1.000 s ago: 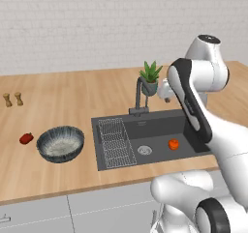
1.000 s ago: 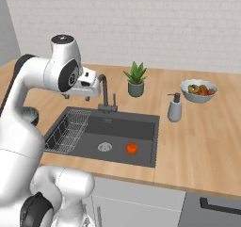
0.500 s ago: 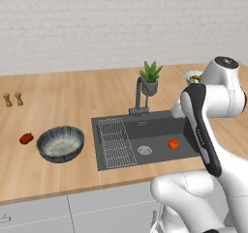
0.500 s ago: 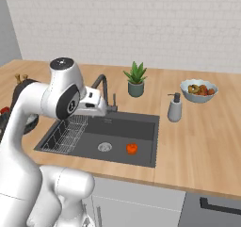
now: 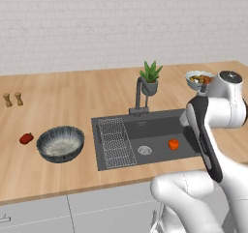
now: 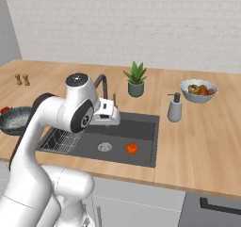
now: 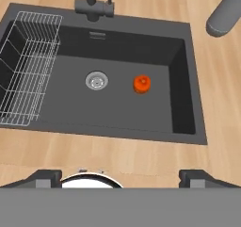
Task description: Pick the squash from the sink and place it in the bowl. Then pick the bowl and place it in the microwave. Then close the microwave door and press the start button.
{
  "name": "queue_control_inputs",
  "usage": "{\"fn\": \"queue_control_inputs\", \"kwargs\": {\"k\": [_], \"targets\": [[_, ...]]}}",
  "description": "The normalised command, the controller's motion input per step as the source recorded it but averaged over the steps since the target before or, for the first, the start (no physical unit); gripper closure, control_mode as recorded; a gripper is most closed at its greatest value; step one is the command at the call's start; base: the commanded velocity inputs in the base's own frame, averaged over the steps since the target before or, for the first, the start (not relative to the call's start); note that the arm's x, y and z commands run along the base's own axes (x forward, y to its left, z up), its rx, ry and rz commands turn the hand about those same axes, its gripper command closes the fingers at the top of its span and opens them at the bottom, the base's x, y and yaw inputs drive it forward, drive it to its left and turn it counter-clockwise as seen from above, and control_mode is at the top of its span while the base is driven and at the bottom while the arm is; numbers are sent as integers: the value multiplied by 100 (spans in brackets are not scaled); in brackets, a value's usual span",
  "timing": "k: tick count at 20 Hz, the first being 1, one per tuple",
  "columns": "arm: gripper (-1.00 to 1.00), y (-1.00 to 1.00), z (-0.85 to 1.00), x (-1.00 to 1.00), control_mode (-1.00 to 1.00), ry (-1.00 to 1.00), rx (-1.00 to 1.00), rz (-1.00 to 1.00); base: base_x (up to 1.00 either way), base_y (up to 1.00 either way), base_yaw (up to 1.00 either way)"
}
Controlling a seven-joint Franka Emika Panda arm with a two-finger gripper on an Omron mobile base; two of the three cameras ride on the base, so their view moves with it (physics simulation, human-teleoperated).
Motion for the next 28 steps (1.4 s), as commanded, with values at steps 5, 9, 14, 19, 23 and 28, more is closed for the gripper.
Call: {"fn": "queue_control_inputs", "kwargs": {"k": [5, 9, 14, 19, 23, 28], "targets": [[-100, -37, -52, 43, -100, 0, 0, 0, 0, 0, 0], [-100, -29, -52, 44, -100, 3, 0, 0, 0, 0, 0], [-100, -5, -30, 29, -100, 1, 0, 0, 0, 0, 0], [-100, 0, -32, 28, -100, 0, 0, 0, 0, 0, 0], [-100, 0, -29, 39, -100, 4, 0, 0, 0, 0, 0], [-100, -3, -28, 38, -100, 0, 0, -1, 0, 0, 0]]}}
